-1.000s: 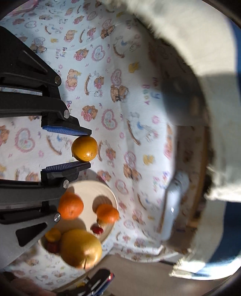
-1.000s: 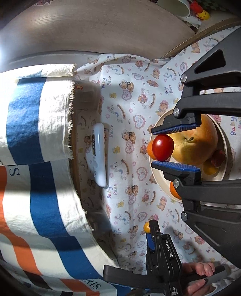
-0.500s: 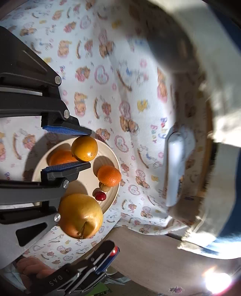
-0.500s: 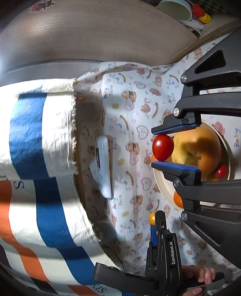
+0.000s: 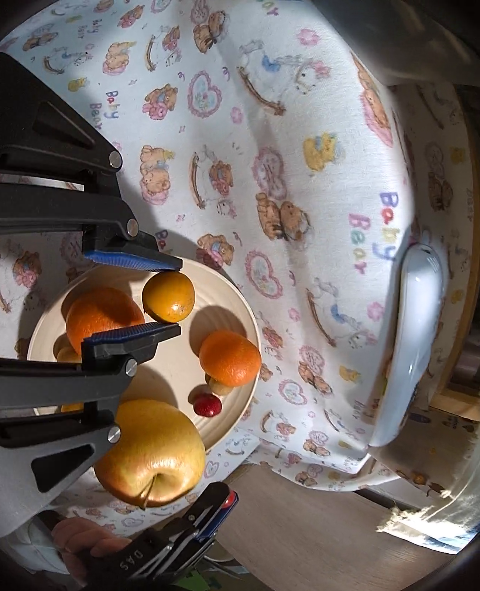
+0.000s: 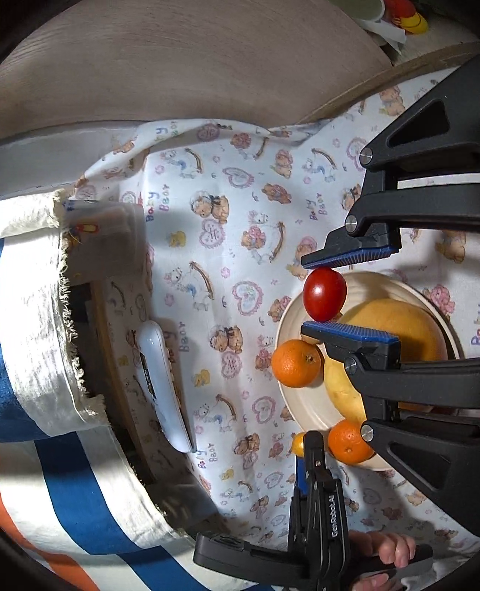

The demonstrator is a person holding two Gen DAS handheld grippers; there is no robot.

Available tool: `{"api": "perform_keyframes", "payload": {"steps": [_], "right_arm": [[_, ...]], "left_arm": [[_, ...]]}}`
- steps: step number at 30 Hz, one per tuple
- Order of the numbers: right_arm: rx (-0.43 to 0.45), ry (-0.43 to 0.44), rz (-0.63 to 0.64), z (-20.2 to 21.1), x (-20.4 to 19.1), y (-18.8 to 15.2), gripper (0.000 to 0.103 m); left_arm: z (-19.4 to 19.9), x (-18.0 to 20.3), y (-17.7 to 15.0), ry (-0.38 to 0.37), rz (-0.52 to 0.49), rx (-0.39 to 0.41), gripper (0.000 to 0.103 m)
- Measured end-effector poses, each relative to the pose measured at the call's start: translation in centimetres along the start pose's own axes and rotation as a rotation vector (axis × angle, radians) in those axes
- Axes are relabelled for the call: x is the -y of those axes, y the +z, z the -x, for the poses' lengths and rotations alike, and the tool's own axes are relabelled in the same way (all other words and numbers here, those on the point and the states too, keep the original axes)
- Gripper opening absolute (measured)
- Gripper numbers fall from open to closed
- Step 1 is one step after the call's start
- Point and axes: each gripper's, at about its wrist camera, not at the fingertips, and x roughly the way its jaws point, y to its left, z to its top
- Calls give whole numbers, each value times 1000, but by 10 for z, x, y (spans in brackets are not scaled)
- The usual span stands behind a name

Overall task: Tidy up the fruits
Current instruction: 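Lower the yellow fruit onto the plate and open left gripper, then lower the cherry tomato onto the plate and open right gripper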

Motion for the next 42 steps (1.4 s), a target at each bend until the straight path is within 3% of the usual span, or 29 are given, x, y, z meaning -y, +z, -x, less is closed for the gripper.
{"api": "perform_keyframes", "payload": {"steps": [12,14,16,20,27,31,42], "right_arm": [[35,78,-35,21,-10,4,30],[37,84,-39,23,-10,4,30],[37,96,-51,26,-10,4,30],[50,132,-43,35,-18,4,30],[20,211,68,41,-66,-15,30],[-16,245,119,36,-88,-28,30],[-91,231,166,20,-109,-53,30]], "left_arm": [[2,4,-7,48,-40,17,28],[3,4,-7,54,-31,21,37],[9,4,-8,56,-26,39,61],[33,6,-15,108,-63,120,69],[97,-1,-56,214,-44,368,100],[123,-2,-81,269,-52,457,102],[127,-35,-109,234,119,474,102]]}}
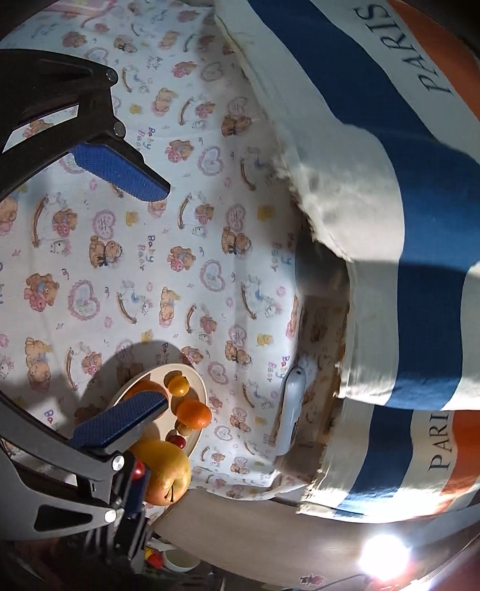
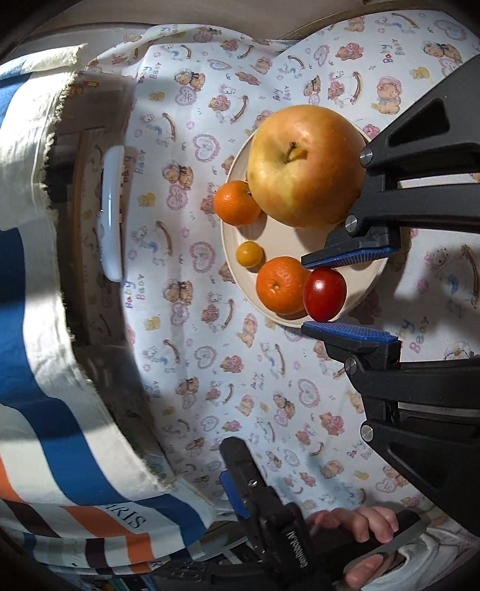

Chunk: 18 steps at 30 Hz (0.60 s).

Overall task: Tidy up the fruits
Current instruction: 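Lower the cherry tomato onto the plate and open right gripper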

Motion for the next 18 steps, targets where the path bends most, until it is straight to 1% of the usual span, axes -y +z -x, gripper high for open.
{"api": "perform_keyframes", "payload": {"steps": [2,4,8,18], "right_arm": [[-17,-2,-5,-5,1,-2,30],[-28,0,-5,-8,1,-3,30],[-39,5,0,-11,0,-4,30],[-64,2,5,-16,-1,-5,30]], "left_arm": [[1,0,-3,18,-15,17,102],[2,1,-6,21,-22,26,102],[-1,3,-10,16,-25,11,102],[0,4,-12,25,-28,23,102]]}}
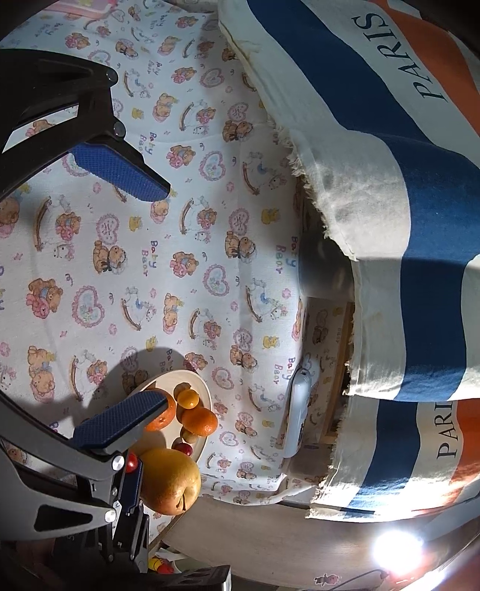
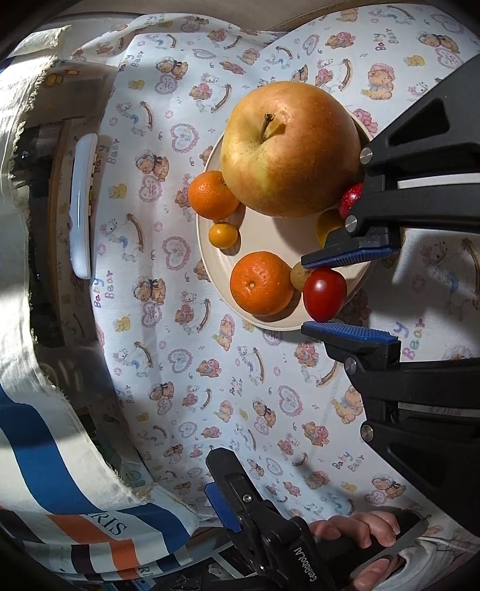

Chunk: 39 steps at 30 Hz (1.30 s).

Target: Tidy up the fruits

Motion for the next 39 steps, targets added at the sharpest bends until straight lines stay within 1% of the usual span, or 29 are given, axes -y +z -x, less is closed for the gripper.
{"api": "perform_keyframes", "payload": {"steps": [3,9,10,11,13,16,18,20,22,23,25,28,29,31,32,33,36,39], "right_arm": [[-7,3,2,-1,1,0,30],[5,-8,-3,0,2,1,31],[12,-12,-5,1,2,1,35],[25,-19,-5,3,2,1,41],[70,-34,0,9,1,2,49],[132,-48,21,21,-3,4,49],[168,-56,31,28,-5,5,52],[203,-63,33,33,-6,6,65],[238,-74,35,39,-7,6,65],[249,-81,38,42,-8,6,70],[271,-90,44,46,-9,6,77],[314,-119,50,52,-10,6,78],[321,-122,51,53,-10,5,85],[349,-137,46,55,-10,5,93],[356,-146,43,56,-10,4,101],[363,-158,40,55,-10,4,103],[383,-184,38,56,-9,3,102],[383,-188,44,54,-9,3,102]], "left_arm": [[-3,1,-1,-8,-3,-24,102],[2,1,0,4,-3,7,102],[4,1,1,6,-5,13,102],[5,2,1,7,-6,21,102],[10,2,3,8,-5,37,102],[20,2,6,16,-5,79,102],[28,2,9,27,-4,106,102],[35,0,9,34,4,121,102],[42,-3,8,51,11,141,102],[46,-4,6,63,12,162,102],[52,-6,3,79,4,188,102],[54,-8,0,95,2,205,102],[54,-7,-1,97,-1,209,102],[54,-6,-2,104,-9,217,102],[55,-4,-4,108,-14,223,102],[55,-2,-5,116,-25,228,102],[55,2,-10,121,-47,237,102],[51,6,-14,127,-66,243,102]]}}
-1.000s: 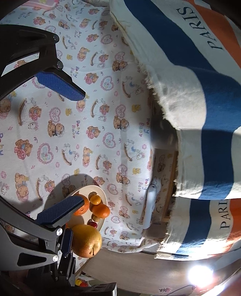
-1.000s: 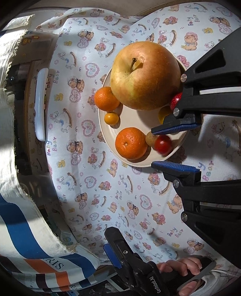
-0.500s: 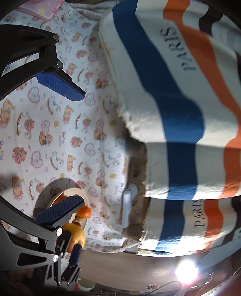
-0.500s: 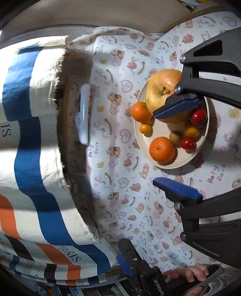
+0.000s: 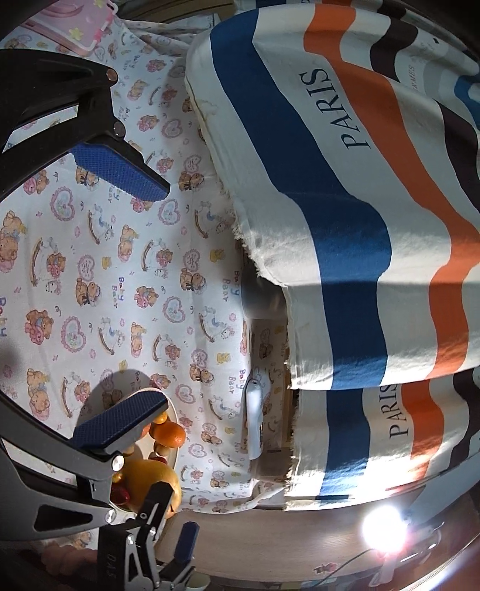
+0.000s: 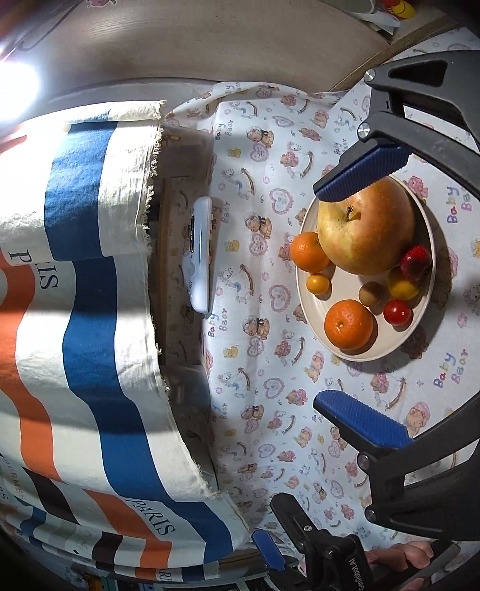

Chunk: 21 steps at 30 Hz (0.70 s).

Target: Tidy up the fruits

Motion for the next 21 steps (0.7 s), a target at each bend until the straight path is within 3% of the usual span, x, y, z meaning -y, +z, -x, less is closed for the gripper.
{"api": "perform_keyframes", "payload": {"steps": [5,12,21], "right_arm": [[11,0,-8,0,1,0,102],[68,-43,-13,5,2,-2,102],[67,-64,1,5,0,-2,102]], "left_arm": [[-2,5,-4,9,-21,-2,102],[-13,-7,-7,14,40,-55,102],[-16,-6,-8,6,31,-71,102]]}}
